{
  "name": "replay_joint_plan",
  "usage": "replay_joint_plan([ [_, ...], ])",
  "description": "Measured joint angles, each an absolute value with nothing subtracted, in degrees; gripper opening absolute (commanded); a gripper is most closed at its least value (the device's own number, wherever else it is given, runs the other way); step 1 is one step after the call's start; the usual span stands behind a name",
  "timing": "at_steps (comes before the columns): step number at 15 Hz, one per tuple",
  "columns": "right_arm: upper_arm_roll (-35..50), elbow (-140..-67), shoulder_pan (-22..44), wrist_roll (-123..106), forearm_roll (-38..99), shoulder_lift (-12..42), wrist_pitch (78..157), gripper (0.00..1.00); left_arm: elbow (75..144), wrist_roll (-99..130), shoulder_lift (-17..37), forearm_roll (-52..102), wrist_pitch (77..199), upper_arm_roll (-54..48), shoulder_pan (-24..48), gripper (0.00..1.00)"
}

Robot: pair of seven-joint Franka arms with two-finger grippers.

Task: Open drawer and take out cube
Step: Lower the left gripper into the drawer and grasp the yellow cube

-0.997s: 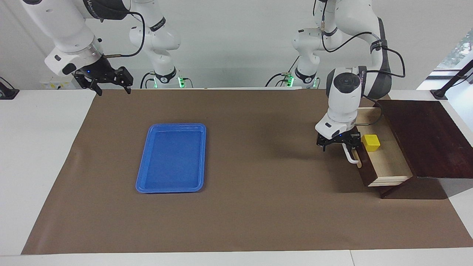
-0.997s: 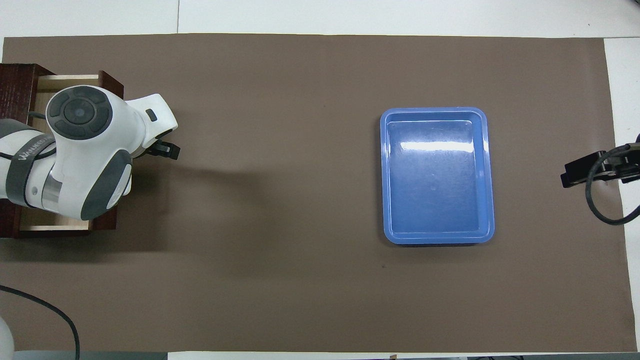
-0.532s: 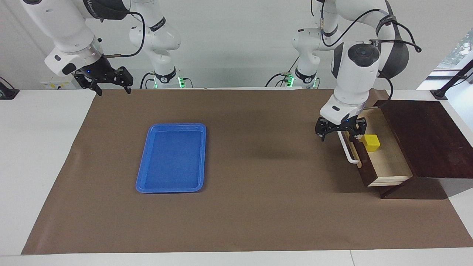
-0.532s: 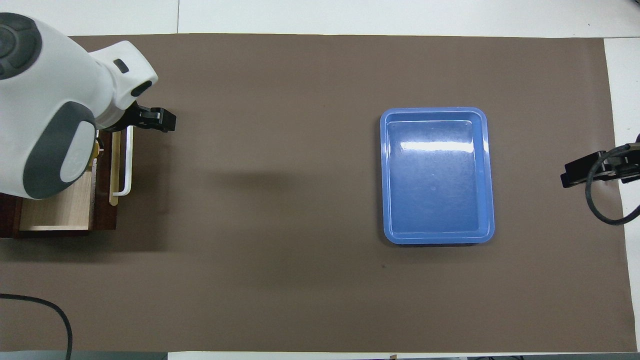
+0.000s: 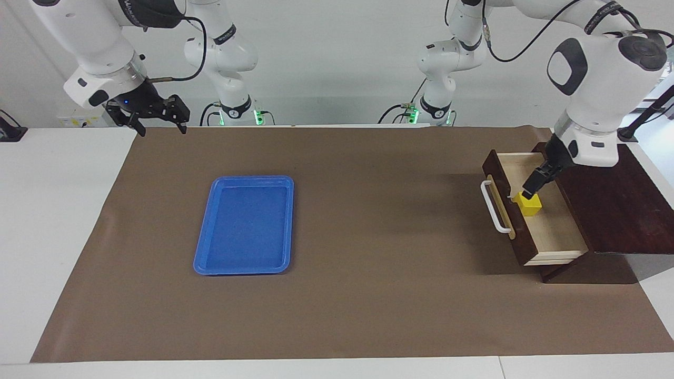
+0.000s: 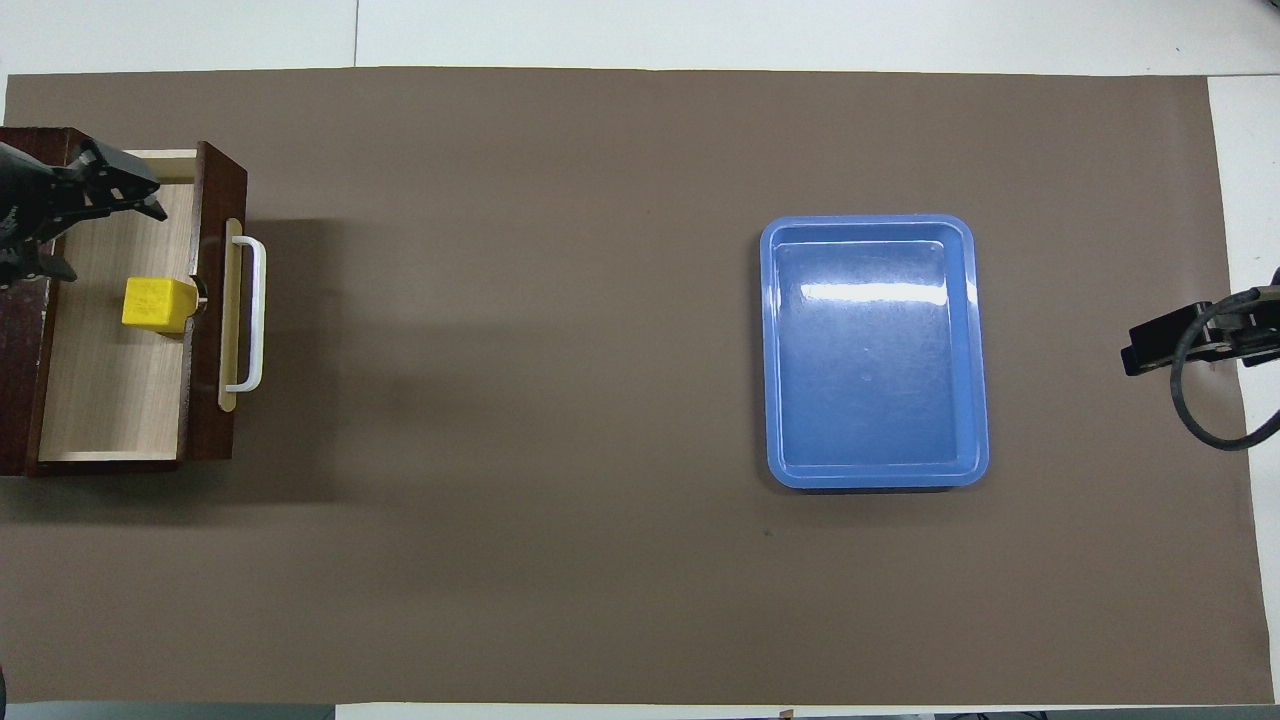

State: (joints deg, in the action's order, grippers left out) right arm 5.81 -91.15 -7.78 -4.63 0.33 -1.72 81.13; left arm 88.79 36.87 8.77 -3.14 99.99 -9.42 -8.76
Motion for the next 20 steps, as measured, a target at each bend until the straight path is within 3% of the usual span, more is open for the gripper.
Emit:
replay_joint_plan([
  [3,5.81,-91.15,-7.78,-4.63,0.33,-1.72,81.14,1.00,90.32,52.25,7.88,-3.09,99.54,-9.35,-11.29,1.00],
  [9,5.81,-91.15,-7.78,-4.63,0.33,-1.72,81.14,1.00,100.93,74.02,5.51,-3.09,107.27,-9.86,-11.57,1.00],
  [20,5.81,-91.15,-7.78,-4.63,0.33,-1.72,81.13,1.00,102.61,77.69,9.31,-3.33,113.91,-9.22,-12.81,1.00],
])
